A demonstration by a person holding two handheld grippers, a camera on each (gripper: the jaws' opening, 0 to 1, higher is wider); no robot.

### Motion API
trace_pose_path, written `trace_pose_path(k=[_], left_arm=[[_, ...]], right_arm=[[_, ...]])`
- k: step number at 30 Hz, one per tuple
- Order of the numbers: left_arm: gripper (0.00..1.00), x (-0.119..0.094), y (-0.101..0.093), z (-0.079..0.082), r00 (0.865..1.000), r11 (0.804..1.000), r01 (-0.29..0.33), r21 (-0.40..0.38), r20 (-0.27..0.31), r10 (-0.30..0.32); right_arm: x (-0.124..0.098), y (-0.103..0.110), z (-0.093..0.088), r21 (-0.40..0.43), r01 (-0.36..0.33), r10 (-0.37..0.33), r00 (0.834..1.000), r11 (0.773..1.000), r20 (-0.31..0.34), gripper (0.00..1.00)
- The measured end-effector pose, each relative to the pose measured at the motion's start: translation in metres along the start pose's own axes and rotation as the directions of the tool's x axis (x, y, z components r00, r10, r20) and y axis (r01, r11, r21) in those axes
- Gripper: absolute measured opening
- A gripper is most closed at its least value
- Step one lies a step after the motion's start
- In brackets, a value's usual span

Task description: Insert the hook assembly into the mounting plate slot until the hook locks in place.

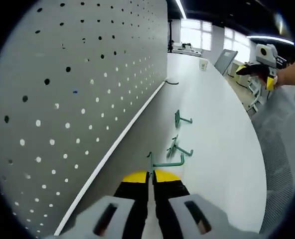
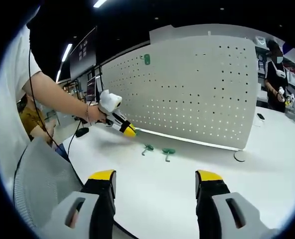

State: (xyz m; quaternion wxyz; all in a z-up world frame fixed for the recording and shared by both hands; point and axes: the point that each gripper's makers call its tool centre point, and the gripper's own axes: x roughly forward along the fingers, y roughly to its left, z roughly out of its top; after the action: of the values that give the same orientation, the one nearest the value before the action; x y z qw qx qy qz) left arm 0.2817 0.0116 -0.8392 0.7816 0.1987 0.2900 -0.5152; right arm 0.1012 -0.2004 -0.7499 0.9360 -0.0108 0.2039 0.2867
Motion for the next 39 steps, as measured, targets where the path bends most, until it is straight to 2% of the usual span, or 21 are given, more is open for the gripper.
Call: trace_pose_path(k=[10, 16, 25, 35, 39], left_arm=[[0.02, -0.011, -0.013, 0.016, 0.996, 1.000, 0.000, -0.014, 0.091, 0.001], [0.02, -0.019, -0.013, 0.020, 0.991, 1.000, -0.004, -0.030, 0.131, 0.008], [0.02, -0.035, -0.014, 0.037, 0.976, 0.998, -0.025, -0.052, 0.217, 0.035], [0.02, -0.050, -0.020, 0.047, 0.960, 0.996, -0.046, -0.071, 0.271, 0.064], [0.02, -0.058, -0.022, 0.054, 0.949, 0.995, -0.054, -0.085, 0.305, 0.077]], right_arm=[[0.002, 0.004, 0.003, 0.000, -0.010, 0.010, 1.000, 1.000, 0.016, 0.63], [0.002, 0.006, 0.004, 0.003, -0.014, 0.014, 1.000, 1.000, 0.026, 0.62], [0.000, 0.004, 0.007, 0.006, -0.013, 0.013, 0.999, 1.000, 0.041, 0.62], [0.004, 0.009, 0.014, 0.000, -0.028, 0.028, 0.998, 1.000, 0.055, 0.62], [0.006, 0.011, 0.017, -0.002, -0.034, 0.034, 0.997, 0.999, 0.065, 0.62]])
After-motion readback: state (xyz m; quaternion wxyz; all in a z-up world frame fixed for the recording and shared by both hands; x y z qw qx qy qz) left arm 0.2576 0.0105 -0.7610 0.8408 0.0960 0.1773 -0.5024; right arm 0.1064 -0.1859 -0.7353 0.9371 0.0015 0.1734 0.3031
